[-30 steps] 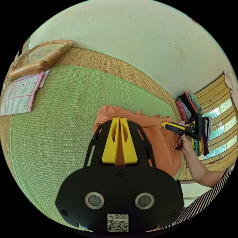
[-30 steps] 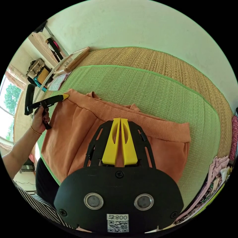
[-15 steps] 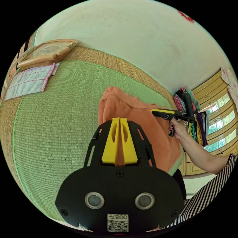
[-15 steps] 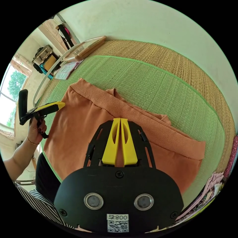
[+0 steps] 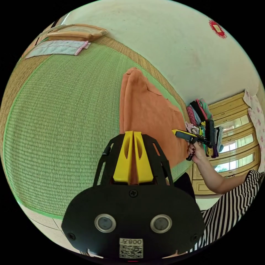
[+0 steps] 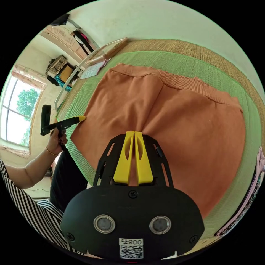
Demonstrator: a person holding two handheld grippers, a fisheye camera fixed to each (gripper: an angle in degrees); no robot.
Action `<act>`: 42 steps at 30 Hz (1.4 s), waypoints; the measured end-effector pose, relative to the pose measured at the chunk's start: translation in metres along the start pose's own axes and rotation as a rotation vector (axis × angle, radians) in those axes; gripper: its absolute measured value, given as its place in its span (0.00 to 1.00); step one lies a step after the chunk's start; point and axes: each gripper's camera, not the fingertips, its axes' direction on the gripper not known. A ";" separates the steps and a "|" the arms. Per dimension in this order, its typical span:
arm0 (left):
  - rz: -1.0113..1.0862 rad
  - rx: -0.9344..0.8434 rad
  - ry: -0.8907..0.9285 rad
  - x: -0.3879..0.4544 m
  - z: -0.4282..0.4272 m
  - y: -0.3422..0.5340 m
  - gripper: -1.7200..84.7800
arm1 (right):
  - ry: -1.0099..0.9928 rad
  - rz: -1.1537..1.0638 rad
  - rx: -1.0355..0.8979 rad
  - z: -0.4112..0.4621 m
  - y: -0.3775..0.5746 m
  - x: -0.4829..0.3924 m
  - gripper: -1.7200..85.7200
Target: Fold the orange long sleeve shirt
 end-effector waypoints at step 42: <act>-0.244 -0.016 0.428 -0.086 -0.036 0.096 0.07 | 0.056 0.112 -0.078 0.038 -0.003 -0.131 0.02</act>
